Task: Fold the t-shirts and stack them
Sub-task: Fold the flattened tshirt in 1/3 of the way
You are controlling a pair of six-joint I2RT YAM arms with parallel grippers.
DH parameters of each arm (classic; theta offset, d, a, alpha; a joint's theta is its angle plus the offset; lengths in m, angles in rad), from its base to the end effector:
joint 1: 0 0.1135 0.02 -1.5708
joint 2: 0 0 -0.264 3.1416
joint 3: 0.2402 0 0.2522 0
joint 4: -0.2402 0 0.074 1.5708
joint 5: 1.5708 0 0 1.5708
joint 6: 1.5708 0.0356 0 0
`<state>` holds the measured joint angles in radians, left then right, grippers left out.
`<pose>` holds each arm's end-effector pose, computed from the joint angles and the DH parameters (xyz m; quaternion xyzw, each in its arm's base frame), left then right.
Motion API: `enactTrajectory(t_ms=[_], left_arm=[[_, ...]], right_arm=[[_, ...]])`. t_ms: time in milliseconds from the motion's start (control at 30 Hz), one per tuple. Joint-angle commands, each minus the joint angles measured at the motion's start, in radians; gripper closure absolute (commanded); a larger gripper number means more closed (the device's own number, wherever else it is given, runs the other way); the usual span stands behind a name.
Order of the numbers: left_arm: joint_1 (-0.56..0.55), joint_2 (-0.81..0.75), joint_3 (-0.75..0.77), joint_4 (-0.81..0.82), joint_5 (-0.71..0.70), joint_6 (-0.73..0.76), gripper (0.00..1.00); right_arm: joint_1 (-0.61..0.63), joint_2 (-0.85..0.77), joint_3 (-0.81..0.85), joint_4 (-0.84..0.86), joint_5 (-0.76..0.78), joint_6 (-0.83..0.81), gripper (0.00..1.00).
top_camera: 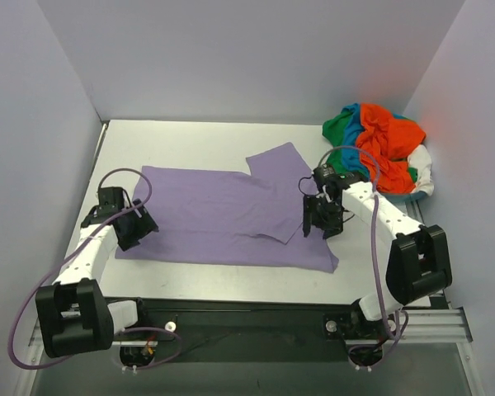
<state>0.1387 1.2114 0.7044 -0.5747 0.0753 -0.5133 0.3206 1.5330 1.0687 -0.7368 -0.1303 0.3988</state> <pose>0.2201 0.0280 0.1975 -0.3019 0.9214 -0.0809 0.2309 0.2789 0.0975 0.2194 0.0264 0.9806 0.1245 0.1491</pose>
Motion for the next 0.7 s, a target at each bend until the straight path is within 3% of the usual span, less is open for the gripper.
enactTrajectory(t_ms=[0,267,667], left_arm=[[-0.050,-0.068,0.075,-0.037,-0.048,0.047,0.20],[-0.079,-0.088,0.052,-0.044,-0.046,0.081,0.20],[-0.080,-0.087,0.047,-0.033,-0.026,0.090,0.20]], right_arm=[[0.067,0.015,0.050,0.022,-0.054,-0.008,0.44],[0.195,0.254,0.154,0.117,-0.098,-0.032,0.54],[0.230,0.326,0.149,0.146,-0.066,-0.031,0.59]])
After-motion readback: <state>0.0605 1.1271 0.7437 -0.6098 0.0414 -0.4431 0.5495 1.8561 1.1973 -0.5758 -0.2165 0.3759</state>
